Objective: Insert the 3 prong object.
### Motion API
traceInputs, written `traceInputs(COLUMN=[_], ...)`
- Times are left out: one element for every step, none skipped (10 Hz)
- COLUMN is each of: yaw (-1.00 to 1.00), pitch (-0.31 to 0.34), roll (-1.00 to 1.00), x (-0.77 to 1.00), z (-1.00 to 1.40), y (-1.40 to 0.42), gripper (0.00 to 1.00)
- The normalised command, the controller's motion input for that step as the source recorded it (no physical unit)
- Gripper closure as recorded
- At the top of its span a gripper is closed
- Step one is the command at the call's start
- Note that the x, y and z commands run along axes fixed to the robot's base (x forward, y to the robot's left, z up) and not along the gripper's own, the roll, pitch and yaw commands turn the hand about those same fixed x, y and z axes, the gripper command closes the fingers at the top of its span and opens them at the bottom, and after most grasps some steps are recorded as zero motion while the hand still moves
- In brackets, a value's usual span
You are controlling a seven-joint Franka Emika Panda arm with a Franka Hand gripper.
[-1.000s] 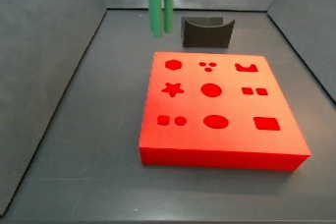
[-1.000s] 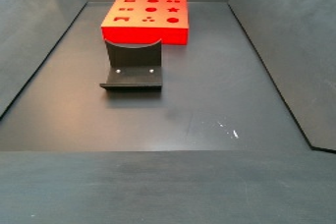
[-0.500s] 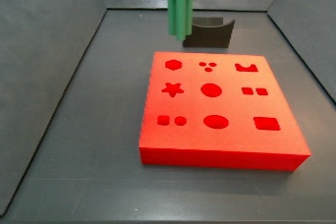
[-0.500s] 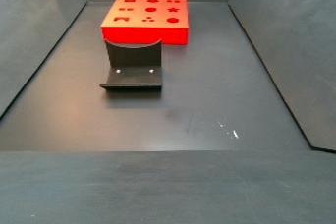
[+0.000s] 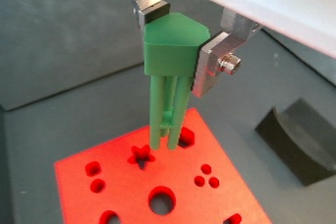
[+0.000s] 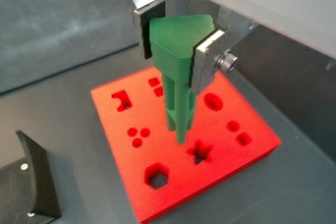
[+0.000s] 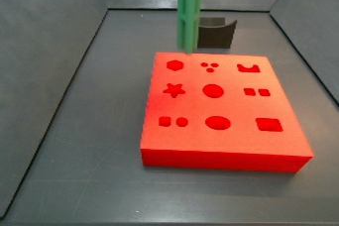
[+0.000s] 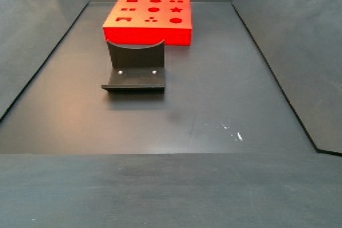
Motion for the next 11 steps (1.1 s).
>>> traceInputs(yaw=[-0.09,-0.02,0.00,0.23,0.33,0.30,0.27,0.18,-0.01,-0.31,-0.72], pitch=[0.254,0.251,0.137,-0.004,-0.087,-0.133,-0.101,-0.051,0.007,0.059,0.096], roll=[0.11,0.14,0.13,0.12,0.13,0.20,0.34,0.35,0.23,0.17,0.00], x=[0.92,0.91,0.78,0.49,0.54,0.46,0.42,0.38,0.58,0.56,0.31], z=[-0.58,-0.21,0.00,0.03,0.05,0.00,0.00,0.00,-0.03,-0.20,-0.32], y=[0.23,0.03,-0.01,-0.12,-0.14,-0.02,0.00,0.03,0.01,0.12,0.27], gripper=[1.00,1.00,1.00,1.00,1.00,1.00,1.00,1.00,1.00,1.00,1.00])
